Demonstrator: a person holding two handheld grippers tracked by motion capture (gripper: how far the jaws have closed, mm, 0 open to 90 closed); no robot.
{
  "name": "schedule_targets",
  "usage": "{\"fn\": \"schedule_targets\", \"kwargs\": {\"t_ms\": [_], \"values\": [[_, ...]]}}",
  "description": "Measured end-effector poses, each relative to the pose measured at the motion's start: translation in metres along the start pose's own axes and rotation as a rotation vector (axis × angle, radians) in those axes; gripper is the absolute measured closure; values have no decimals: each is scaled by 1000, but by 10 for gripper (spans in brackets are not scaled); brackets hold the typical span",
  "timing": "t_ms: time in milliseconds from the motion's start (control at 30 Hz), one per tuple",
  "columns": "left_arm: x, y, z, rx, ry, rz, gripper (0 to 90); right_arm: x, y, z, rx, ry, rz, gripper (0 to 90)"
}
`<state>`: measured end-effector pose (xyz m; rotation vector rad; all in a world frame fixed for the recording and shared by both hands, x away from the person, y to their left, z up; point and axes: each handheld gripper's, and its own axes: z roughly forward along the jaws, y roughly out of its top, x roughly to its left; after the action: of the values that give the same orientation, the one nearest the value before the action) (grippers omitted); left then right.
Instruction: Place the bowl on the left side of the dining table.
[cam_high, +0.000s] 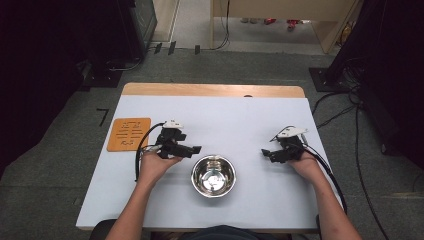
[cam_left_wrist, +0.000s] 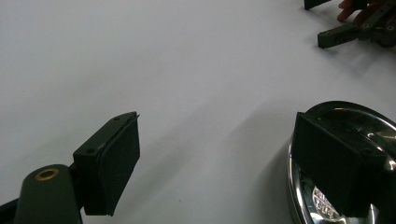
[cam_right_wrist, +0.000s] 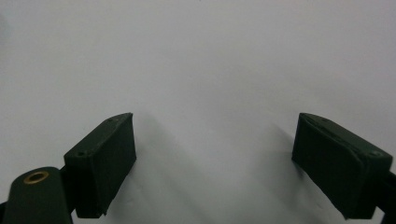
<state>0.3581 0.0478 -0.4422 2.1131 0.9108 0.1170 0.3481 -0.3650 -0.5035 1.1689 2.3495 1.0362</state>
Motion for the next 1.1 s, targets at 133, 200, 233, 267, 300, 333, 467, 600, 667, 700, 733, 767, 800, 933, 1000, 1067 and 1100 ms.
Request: {"fn": "schedule_targets", "kwargs": {"t_ms": [133,200,233,267,300,333,467,600,667,700,733,767,800,933,1000,1067,1100], "values": [[-4,0,-1,-13,7,14,199,0,0,0,1,0,-1,129],[-6,-1,-3,-27,-19,7,207,0,0,0,0,0,0,130],[-6,-1,-3,-27,-19,7,207,0,0,0,0,0,0,130],[-7,-1,-4,-33,-17,12,207,0,0,0,0,0,1,129],[-8,-2,-4,-33,-16,18,210,0,0,0,-2,1,-4,130],[-8,-1,-4,-32,-16,19,211,0,0,0,0,1,0,130],[-9,-1,-2,-20,-33,10,247,0,0,0,0,1,1,129],[-13,0,-1,-12,-31,26,252,0,0,0,0,1,1,129],[-14,0,0,-19,-30,32,252,0,0,0,0,1,1,130],[-15,0,0,-20,-30,32,252,0,0,0,0,1,1,130],[-15,0,0,-25,-32,26,252,0,0,0,0,0,0,130],[-16,-2,-1,-52,-39,17,252,0,0,0,0,0,1,130],[-16,-2,-1,-52,-39,17,252,0,0,0,0,0,1,130],[-18,-3,-1,-58,-46,25,256,0,0,0,1,0,1,130],[-20,-4,-1,-69,-64,33,283,0,0,0,-2,-4,-4,130],[-21,-4,-1,-86,-63,38,268,0,0,0,-2,-4,-4,130],[-21,-4,-1,-86,-63,38,254,0,0,0,-2,-4,-4,130]]}}
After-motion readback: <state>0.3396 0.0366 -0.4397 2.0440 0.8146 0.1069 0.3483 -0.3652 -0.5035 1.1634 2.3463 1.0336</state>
